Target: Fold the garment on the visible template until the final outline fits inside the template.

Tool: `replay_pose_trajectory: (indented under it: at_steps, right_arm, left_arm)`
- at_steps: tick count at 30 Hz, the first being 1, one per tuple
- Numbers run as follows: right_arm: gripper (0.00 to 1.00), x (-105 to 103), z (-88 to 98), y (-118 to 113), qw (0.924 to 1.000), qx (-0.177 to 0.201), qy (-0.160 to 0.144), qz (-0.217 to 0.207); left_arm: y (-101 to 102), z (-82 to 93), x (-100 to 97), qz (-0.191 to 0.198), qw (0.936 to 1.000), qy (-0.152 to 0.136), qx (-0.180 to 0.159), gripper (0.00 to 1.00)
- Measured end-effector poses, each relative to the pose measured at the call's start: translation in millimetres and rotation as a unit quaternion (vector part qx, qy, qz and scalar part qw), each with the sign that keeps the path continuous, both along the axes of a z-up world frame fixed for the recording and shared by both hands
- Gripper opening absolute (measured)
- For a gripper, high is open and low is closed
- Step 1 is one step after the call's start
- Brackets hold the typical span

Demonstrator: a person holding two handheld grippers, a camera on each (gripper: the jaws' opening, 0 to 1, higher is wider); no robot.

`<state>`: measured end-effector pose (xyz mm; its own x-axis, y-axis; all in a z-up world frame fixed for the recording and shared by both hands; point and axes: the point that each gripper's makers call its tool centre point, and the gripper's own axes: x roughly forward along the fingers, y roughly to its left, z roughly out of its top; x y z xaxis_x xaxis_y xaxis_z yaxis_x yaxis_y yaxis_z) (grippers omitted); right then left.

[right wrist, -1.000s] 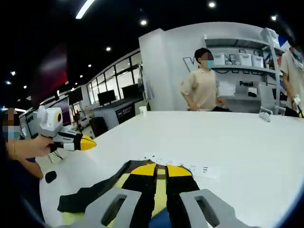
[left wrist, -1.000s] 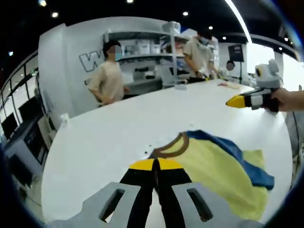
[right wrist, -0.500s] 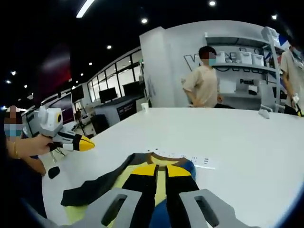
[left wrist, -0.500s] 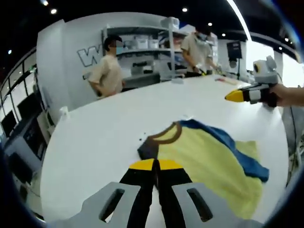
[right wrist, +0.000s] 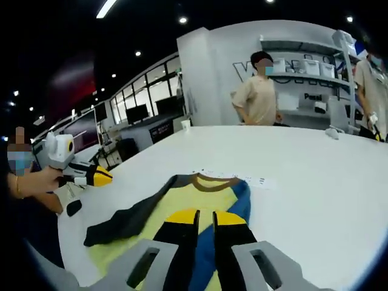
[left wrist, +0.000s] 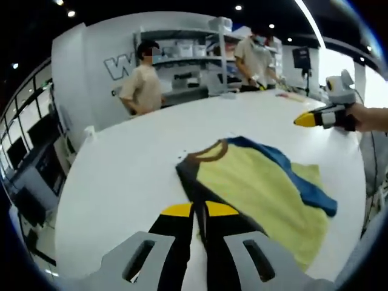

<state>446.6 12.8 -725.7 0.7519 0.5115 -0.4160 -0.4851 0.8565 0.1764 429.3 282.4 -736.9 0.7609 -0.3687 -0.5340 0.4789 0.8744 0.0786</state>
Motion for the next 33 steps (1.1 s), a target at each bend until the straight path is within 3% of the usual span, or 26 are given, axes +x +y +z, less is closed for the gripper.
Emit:
replay_pose_trajectory:
  at_steps: [4, 9, 15, 24, 33]
  right_arm:
    - [0.18, -15.5, -5.3, -1.1, 0.9999, -0.01, 0.008, 0.002]
    - [0.3, -36.1, -19.7, -6.4, 0.9993, -0.012, 0.032, -0.012]
    - [0.31, -63.9, -35.7, -6.6, 0.9984, -0.021, 0.05, -0.015]
    - [0.32, -102.2, -52.8, -9.6, 0.9967, -0.026, 0.075, -0.019]
    - [0.29, -140.6, -78.8, -8.1, 0.9923, -0.042, 0.114, -0.025]
  left_arm:
    - [3.3, -6.6, -18.7, 0.004, 0.9999, 0.009, 0.007, 0.18]
    - [12.1, -23.0, -34.7, 0.009, 0.9995, 0.029, 0.011, 0.23]
    - [29.2, -52.2, -65.5, 0.021, 0.9972, 0.067, 0.027, 0.29]
    - [37.3, -59.9, -96.8, 0.033, 0.9959, 0.081, 0.025, 0.34]
    - [50.5, -85.2, -119.0, 0.032, 0.9928, 0.112, 0.026, 0.33]
